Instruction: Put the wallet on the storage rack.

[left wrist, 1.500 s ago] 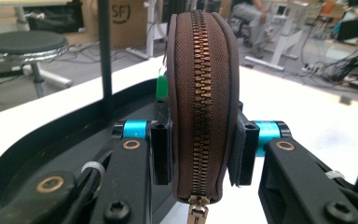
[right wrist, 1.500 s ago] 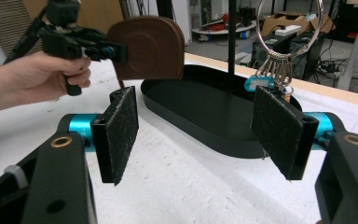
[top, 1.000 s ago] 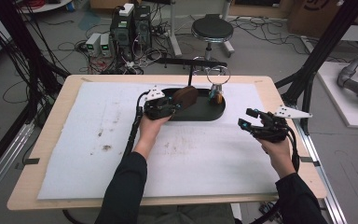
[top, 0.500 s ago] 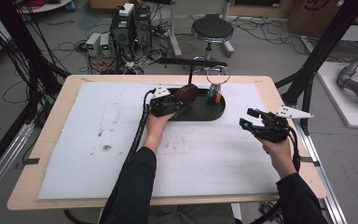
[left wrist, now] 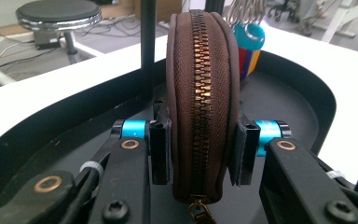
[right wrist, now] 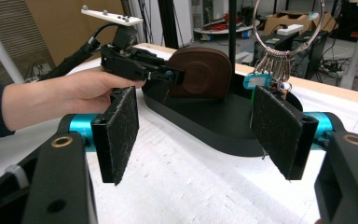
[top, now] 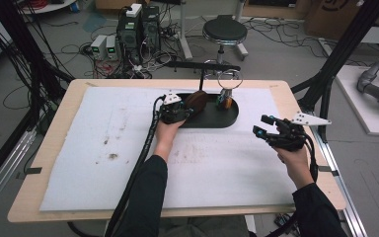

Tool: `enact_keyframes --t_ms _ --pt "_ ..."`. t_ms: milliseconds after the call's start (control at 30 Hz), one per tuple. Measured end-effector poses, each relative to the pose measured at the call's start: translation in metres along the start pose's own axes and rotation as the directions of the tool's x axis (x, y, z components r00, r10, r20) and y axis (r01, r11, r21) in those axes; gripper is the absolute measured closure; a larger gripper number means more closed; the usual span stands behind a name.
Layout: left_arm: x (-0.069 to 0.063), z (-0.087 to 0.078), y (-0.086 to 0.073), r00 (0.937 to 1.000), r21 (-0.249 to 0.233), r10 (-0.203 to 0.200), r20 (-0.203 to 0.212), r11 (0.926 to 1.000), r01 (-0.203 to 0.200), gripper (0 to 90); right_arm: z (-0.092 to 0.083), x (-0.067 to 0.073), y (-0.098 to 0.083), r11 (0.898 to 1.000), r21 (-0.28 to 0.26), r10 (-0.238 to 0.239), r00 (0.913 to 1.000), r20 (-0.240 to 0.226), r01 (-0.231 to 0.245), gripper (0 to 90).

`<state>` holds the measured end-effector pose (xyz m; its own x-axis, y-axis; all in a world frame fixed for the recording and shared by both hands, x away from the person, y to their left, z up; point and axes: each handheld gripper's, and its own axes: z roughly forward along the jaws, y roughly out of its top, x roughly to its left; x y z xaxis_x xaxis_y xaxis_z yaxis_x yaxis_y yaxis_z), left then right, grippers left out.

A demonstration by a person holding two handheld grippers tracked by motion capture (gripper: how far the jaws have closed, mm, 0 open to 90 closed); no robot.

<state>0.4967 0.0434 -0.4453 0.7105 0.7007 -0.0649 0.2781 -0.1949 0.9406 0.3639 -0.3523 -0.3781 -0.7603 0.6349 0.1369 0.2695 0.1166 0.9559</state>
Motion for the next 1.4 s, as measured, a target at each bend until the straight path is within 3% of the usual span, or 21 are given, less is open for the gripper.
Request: enact_keyframes --t_ms 400,667,833,1000,1100,1200,1267,1400 --pt "-0.002 0.001 0.001 0.9997 0.080 0.005 -0.025 0.9968 -0.003 61.7 -0.001 -0.001 0.000 1.000 -0.003 0.003 1.0000 0.006 -0.003 33.0" --pt "-0.003 0.000 0.001 0.9995 0.100 0.006 -0.032 0.9949 -0.003 58.9 -0.001 -0.001 0.000 1.000 -0.002 0.005 1.0000 0.005 -0.005 33.0" --pt "-0.001 -0.004 0.002 0.9947 0.160 -0.014 -0.102 0.9866 0.030 36.1 -0.002 -0.002 0.000 1.000 -0.004 0.005 1.0000 0.003 -0.005 32.9" --pt "0.001 -0.016 0.008 0.9891 0.227 -0.015 -0.147 0.9728 0.048 25.4 -0.002 -0.002 -0.001 1.000 0.000 0.004 1.0000 0.000 -0.004 32.9" --pt "-0.004 -0.029 0.014 0.9845 0.220 0.029 -0.173 0.9754 0.010 24.9 -0.002 -0.002 -0.001 1.000 0.003 0.003 1.0000 0.002 -0.003 32.6" --pt "-0.013 -0.046 0.019 0.9765 0.186 0.096 -0.193 0.9808 -0.060 24.9 -0.002 -0.002 -0.001 1.000 0.004 0.005 1.0000 0.004 -0.005 32.3" --pt "-0.019 -0.058 0.021 0.9715 0.170 0.131 -0.197 0.9805 -0.098 24.9 -0.003 -0.002 -0.001 1.000 0.005 0.005 1.0000 0.008 -0.005 32.1" --pt "-0.027 -0.084 0.025 0.9813 0.136 0.120 -0.151 0.9857 -0.099 24.9 -0.002 -0.002 -0.001 1.000 0.011 0.005 1.0000 0.008 -0.005 31.4"
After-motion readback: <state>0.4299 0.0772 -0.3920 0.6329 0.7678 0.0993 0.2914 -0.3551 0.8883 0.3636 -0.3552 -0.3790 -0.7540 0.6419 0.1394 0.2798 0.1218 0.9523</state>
